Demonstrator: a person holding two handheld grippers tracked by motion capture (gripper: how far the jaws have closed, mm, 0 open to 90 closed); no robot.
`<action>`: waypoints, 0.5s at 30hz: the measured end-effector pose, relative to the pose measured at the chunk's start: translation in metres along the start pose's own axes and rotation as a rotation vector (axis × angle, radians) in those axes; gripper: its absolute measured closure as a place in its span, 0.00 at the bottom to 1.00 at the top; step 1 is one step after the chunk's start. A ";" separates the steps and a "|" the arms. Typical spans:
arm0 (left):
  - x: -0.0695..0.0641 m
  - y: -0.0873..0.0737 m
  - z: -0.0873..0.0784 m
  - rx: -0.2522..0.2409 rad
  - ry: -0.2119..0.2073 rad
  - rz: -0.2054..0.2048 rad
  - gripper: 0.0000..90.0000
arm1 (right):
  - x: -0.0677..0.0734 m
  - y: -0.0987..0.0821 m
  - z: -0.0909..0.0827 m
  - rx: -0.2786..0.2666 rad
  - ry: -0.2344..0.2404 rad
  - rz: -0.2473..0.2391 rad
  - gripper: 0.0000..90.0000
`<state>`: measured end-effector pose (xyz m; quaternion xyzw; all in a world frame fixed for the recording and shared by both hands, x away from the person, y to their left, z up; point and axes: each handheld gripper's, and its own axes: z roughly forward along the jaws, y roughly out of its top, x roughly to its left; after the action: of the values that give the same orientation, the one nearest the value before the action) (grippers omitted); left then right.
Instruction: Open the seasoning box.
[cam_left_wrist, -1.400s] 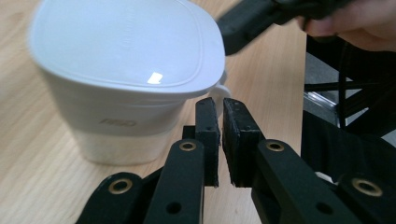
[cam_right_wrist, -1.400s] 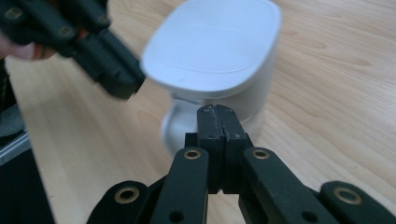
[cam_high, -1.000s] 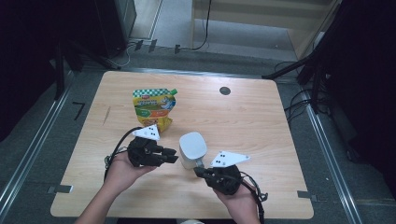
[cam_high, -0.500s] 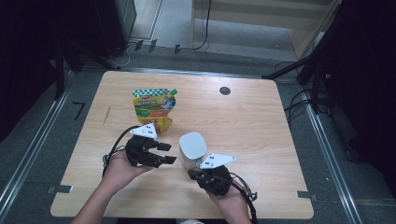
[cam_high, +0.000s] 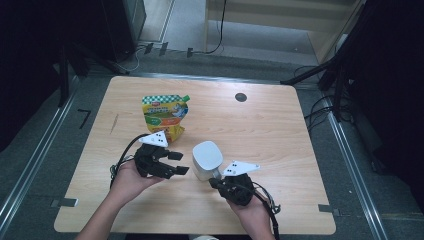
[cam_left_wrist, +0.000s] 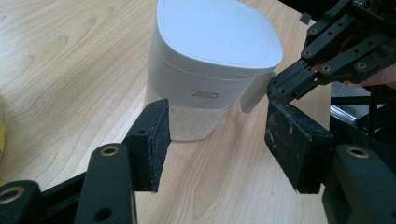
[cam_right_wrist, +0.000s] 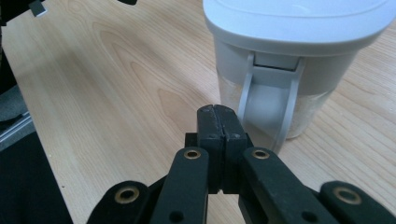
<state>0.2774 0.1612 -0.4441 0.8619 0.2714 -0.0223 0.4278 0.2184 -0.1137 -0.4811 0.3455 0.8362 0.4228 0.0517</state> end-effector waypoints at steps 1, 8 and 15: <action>0.000 0.000 0.000 0.001 -0.001 0.002 0.45 | -0.001 0.000 -0.001 0.000 -0.001 0.001 1.00; 0.000 0.002 0.005 0.009 -0.022 0.002 0.45 | -0.015 -0.003 -0.007 -0.009 -0.022 0.036 1.00; -0.001 0.004 0.010 0.016 -0.025 0.011 0.42 | -0.029 -0.005 -0.015 -0.020 -0.044 0.044 1.00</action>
<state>0.2800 0.1512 -0.4473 0.8664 0.2613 -0.0330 0.4244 0.2319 -0.1431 -0.4812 0.3728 0.8227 0.4243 0.0643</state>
